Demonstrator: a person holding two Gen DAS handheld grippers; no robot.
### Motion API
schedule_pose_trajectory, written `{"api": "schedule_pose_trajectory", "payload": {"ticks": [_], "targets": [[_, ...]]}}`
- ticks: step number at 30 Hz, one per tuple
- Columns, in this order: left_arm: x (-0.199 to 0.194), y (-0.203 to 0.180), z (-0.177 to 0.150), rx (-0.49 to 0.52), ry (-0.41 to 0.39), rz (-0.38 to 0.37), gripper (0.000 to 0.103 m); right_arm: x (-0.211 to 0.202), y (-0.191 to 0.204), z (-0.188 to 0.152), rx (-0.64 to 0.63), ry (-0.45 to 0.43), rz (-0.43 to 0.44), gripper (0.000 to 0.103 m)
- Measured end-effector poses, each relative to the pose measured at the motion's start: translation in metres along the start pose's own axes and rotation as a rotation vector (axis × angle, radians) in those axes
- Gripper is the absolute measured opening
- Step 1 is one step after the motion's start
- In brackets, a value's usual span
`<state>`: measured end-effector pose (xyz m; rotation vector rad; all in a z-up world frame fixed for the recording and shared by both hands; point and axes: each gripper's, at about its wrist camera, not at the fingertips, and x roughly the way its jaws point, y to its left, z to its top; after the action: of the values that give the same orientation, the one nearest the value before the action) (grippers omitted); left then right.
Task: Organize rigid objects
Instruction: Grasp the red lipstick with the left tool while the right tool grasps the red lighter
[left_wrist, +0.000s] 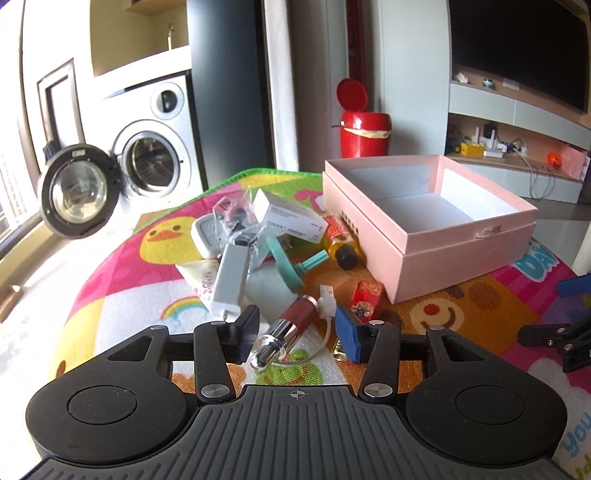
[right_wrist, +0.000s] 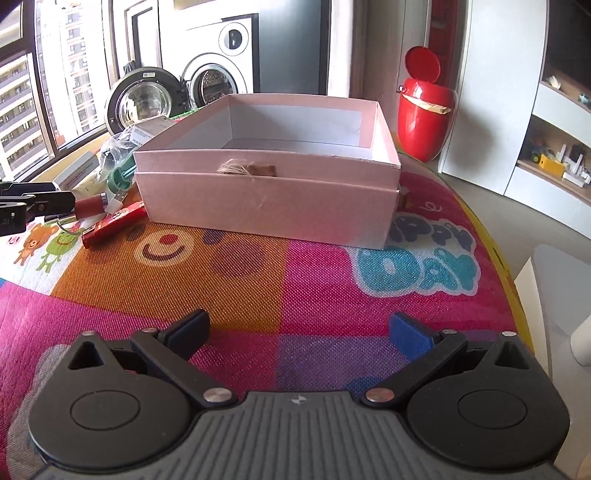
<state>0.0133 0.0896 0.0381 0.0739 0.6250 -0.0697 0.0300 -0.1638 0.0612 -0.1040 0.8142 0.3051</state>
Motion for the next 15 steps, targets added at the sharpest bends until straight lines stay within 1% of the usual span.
{"api": "schedule_pose_trajectory", "payload": {"ticks": [1, 3, 5, 7, 9, 10, 12, 13, 14, 15], "targets": [[0.004, 0.002, 0.001, 0.002, 0.015, -0.015, 0.050, 0.000, 0.001, 0.000, -0.003, -0.001, -0.001, 0.103], [0.014, 0.002, 0.000, 0.029, 0.036, -0.033, 0.045, -0.001, 0.001, -0.002, -0.005, -0.009, -0.002, 0.103], [0.024, -0.001, -0.005, 0.047, 0.066, -0.029, 0.032, -0.001, 0.000, -0.002, -0.006, -0.011, 0.001, 0.103], [0.029, -0.001, -0.011, 0.040, 0.087, -0.024, 0.025, -0.002, 0.001, -0.001, -0.008, -0.007, 0.003, 0.103], [0.021, 0.001, -0.019, 0.026, 0.070, -0.037, 0.024, -0.004, 0.007, 0.001, -0.031, 0.005, 0.049, 0.103], [0.016, 0.003, -0.022, 0.022, 0.066, -0.043, 0.024, -0.005, 0.013, 0.003, -0.045, 0.006, 0.098, 0.103], [0.001, 0.005, -0.029, 0.010, 0.056, -0.060, 0.024, -0.007, 0.031, 0.006, -0.059, -0.021, 0.149, 0.102], [-0.005, 0.006, -0.032, 0.009, 0.054, -0.067, 0.024, -0.008, 0.040, 0.008, -0.078, -0.035, 0.156, 0.101], [-0.014, 0.007, -0.036, 0.007, 0.058, -0.076, 0.024, -0.008, 0.055, 0.012, -0.119, -0.044, 0.165, 0.093], [-0.020, 0.009, -0.040, 0.005, 0.067, -0.083, 0.024, -0.007, 0.066, 0.015, -0.152, -0.042, 0.179, 0.080]]}}
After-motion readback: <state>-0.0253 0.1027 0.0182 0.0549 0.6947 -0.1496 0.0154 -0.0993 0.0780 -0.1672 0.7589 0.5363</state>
